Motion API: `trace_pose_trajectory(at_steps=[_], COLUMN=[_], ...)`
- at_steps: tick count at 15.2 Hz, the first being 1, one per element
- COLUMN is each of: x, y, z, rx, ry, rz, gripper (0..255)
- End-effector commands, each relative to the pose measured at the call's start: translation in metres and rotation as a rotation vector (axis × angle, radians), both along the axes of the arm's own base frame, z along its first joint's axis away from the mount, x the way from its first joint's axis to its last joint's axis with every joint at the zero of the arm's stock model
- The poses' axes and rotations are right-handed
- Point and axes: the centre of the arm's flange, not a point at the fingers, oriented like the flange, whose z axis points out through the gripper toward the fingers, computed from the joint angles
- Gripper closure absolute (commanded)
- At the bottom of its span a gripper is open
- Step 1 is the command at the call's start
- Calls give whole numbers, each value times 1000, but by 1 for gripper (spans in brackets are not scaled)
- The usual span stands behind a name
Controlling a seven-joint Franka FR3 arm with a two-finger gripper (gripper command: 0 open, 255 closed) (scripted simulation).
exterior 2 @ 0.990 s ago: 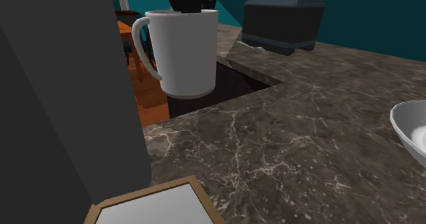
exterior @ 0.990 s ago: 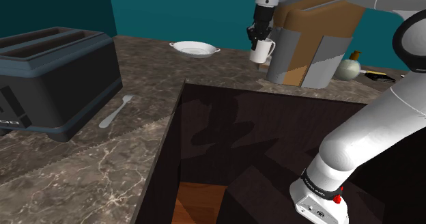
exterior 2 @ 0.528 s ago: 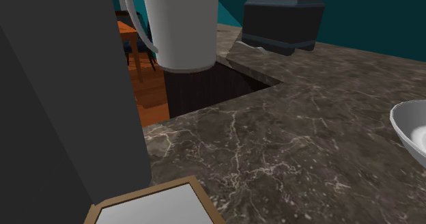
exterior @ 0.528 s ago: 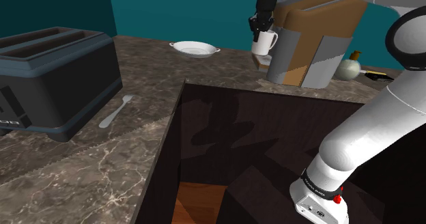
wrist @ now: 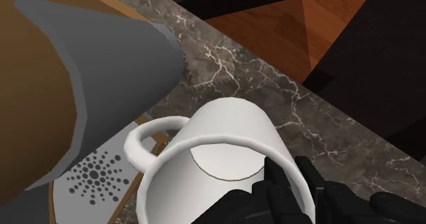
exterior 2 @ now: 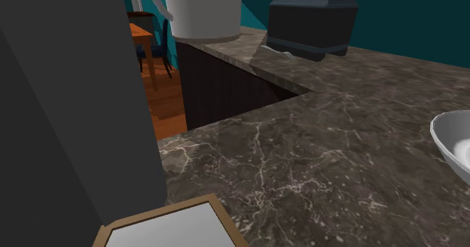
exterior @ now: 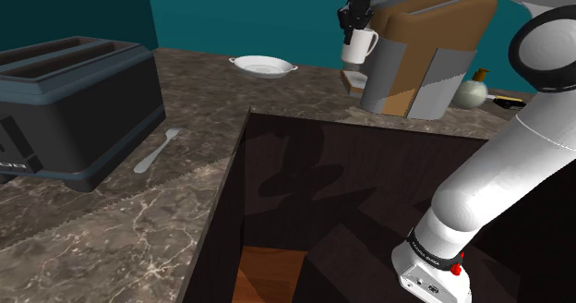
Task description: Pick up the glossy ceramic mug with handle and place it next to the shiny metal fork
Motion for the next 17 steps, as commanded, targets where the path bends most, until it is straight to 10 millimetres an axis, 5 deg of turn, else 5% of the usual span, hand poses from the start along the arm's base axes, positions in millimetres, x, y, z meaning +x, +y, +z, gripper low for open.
trace_pose_trajectory(at_steps=[1,17], x=[0,5], y=[19,228], z=[0,-32], rx=[0,0], ry=[0,0], rz=[0,0], gripper=[255,255])
